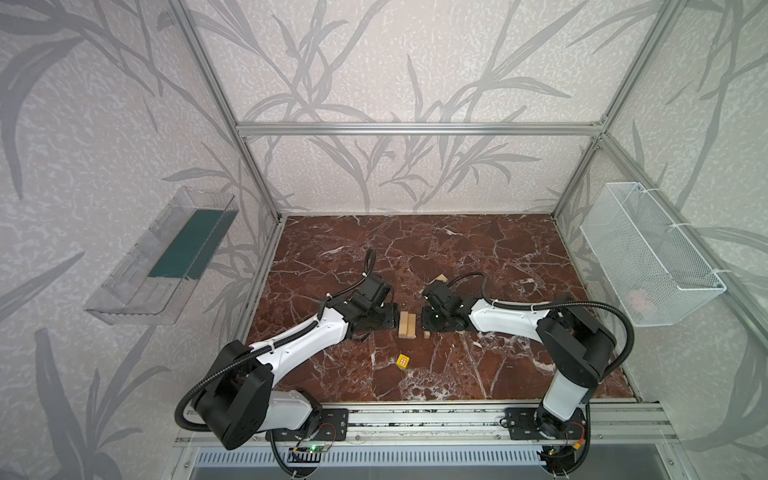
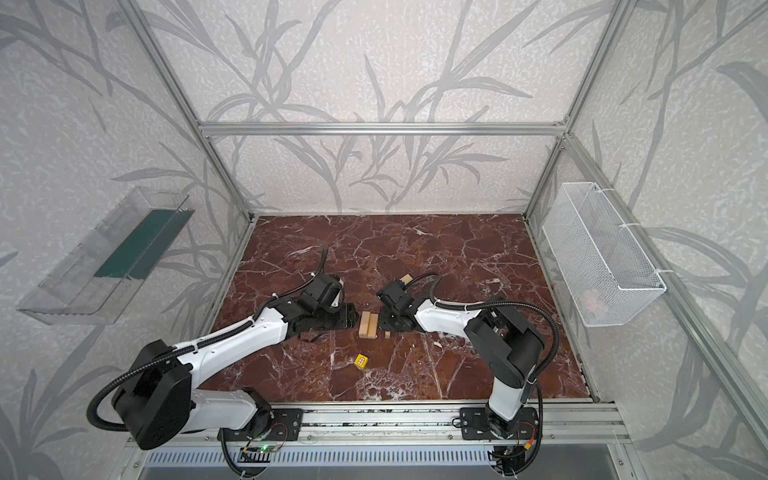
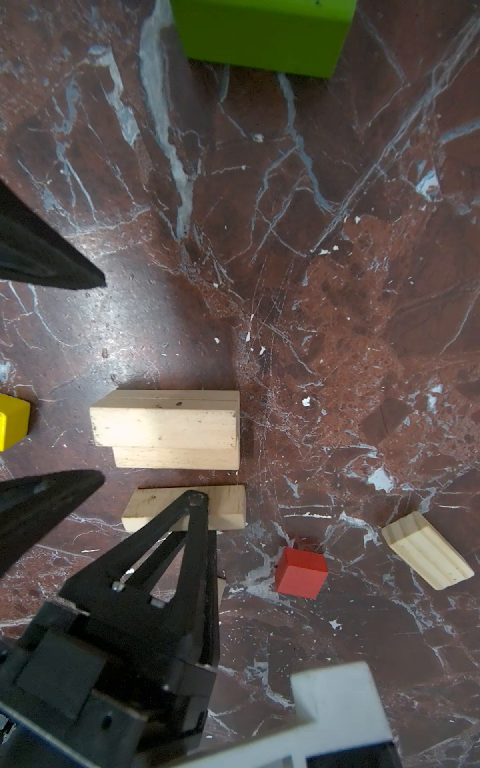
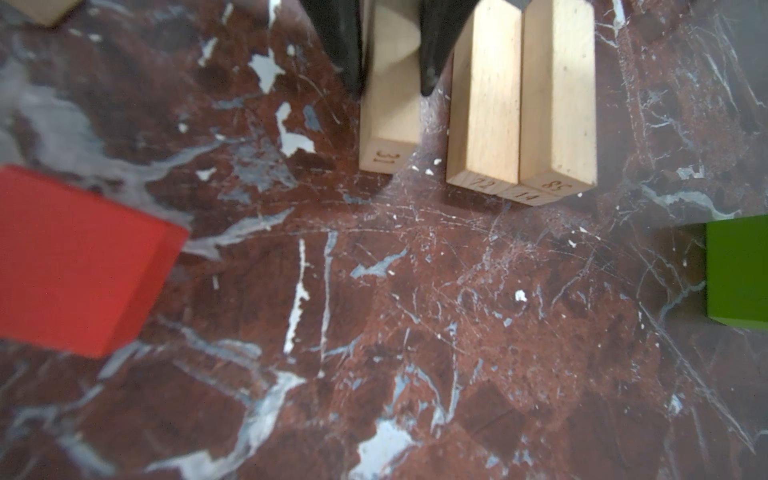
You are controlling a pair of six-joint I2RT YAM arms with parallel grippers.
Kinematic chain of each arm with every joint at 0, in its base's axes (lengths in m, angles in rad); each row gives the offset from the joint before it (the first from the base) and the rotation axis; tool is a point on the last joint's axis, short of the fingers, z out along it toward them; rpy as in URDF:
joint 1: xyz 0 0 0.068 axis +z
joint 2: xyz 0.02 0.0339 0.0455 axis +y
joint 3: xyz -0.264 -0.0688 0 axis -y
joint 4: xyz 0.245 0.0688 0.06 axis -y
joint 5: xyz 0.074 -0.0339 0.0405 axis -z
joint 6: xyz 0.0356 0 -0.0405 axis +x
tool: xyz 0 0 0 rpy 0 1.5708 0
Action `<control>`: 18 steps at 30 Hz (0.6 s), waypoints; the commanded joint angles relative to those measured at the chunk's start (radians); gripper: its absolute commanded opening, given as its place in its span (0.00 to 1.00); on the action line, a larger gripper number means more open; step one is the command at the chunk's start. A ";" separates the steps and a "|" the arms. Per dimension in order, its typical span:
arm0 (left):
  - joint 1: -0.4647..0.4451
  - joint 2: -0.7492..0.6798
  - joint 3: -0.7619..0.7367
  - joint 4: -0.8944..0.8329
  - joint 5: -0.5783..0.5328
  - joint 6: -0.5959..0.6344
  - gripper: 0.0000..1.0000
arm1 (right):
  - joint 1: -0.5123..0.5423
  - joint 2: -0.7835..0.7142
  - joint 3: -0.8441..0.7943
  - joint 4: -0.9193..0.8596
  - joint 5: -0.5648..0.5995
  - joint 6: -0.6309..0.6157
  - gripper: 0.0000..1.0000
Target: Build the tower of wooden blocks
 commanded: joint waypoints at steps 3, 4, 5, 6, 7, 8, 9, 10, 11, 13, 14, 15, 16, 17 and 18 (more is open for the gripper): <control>0.006 0.012 0.026 -0.014 -0.012 0.008 0.67 | -0.004 -0.077 -0.027 -0.026 0.010 -0.006 0.19; 0.006 0.012 0.027 -0.015 -0.011 0.007 0.67 | -0.009 -0.083 -0.038 -0.012 -0.004 -0.002 0.18; 0.006 0.013 0.026 -0.015 -0.010 0.008 0.67 | -0.016 -0.089 -0.051 0.006 -0.024 0.006 0.17; 0.006 0.015 0.027 -0.014 -0.011 0.007 0.67 | -0.024 -0.093 -0.063 0.018 -0.039 0.012 0.17; 0.006 0.014 0.026 -0.014 -0.010 0.005 0.67 | -0.033 -0.098 -0.074 0.029 -0.053 0.018 0.17; 0.006 0.014 0.026 -0.013 -0.008 0.005 0.67 | -0.040 -0.099 -0.084 0.040 -0.063 0.021 0.17; 0.006 0.015 0.028 -0.014 -0.007 0.004 0.67 | -0.050 -0.100 -0.093 0.046 -0.075 0.023 0.17; 0.006 0.015 0.028 -0.014 -0.007 0.006 0.67 | -0.056 -0.102 -0.103 0.057 -0.086 0.022 0.17; 0.006 0.015 0.028 -0.013 -0.006 0.004 0.67 | -0.060 -0.107 -0.117 0.076 -0.093 0.020 0.17; 0.006 0.016 0.030 -0.012 -0.006 0.005 0.67 | -0.067 -0.111 -0.138 0.103 -0.111 0.019 0.17; 0.006 0.017 0.028 -0.012 -0.006 0.005 0.67 | -0.073 -0.108 -0.151 0.128 -0.133 0.019 0.17; 0.006 0.018 0.030 -0.014 -0.007 0.006 0.67 | -0.077 -0.106 -0.160 0.140 -0.142 0.020 0.17; 0.006 0.021 0.031 -0.014 -0.004 0.006 0.67 | -0.080 -0.106 -0.164 0.142 -0.145 0.018 0.17; 0.006 0.023 0.033 -0.013 -0.004 0.006 0.67 | -0.082 -0.109 -0.168 0.136 -0.139 0.017 0.18; 0.006 0.025 0.034 -0.013 -0.003 0.004 0.67 | -0.084 -0.110 -0.172 0.132 -0.135 0.017 0.19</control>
